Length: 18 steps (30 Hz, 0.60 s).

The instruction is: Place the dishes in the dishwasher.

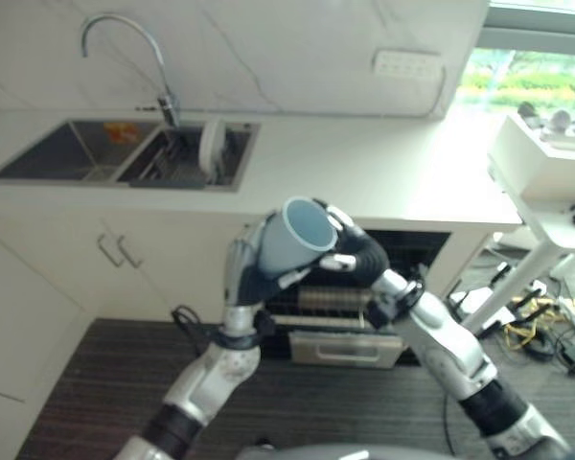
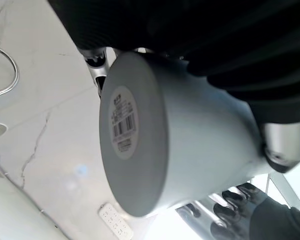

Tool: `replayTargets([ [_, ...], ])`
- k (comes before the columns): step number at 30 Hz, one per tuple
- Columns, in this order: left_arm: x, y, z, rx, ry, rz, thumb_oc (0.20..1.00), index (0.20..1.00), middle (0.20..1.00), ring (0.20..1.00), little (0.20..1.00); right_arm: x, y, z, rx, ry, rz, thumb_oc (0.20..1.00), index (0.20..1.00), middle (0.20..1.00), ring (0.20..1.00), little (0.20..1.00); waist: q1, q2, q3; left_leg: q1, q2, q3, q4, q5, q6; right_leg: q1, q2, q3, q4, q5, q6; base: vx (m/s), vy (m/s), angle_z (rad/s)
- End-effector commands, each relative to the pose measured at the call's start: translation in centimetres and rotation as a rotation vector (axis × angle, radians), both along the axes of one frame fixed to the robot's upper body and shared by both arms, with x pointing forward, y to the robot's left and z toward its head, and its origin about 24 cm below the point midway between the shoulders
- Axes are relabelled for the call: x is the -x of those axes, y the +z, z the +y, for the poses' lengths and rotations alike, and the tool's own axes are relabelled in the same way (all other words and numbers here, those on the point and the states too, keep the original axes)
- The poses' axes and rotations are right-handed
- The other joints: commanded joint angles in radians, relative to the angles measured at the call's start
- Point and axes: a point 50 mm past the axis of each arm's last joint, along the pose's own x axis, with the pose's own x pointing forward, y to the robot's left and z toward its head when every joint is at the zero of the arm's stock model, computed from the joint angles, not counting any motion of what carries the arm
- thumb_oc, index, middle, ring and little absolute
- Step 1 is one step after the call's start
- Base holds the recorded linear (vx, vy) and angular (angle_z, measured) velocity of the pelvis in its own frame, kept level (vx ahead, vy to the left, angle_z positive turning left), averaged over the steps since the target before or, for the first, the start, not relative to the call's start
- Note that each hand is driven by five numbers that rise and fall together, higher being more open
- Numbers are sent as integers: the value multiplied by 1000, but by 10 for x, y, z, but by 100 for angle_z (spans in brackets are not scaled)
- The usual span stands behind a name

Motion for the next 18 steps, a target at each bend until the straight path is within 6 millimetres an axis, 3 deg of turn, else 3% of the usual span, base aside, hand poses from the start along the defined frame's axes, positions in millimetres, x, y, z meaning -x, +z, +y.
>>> replayTargets([
  [1, -13, 17, -20, 5, -126, -84, 200, 200, 200, 200, 200, -8, 48, 12, -132, 35, -159, 1000, 1000, 1000, 1000, 1000, 31, 2, 29, 42, 8, -29, 23, -127, 9, 16, -28, -17, 66, -133, 16, 0, 0, 0],
  [18, -11, 12, -26, 0, -155, -70, 200, 200, 200, 200, 200, -13, 42, 16, -106, 15, -134, 1000, 1000, 1000, 1000, 1000, 33, 1, 37, 43, 4, -35, 36, -135, 15, 14, -32, -11, 82, -140, 16, 13, -1, 1],
])
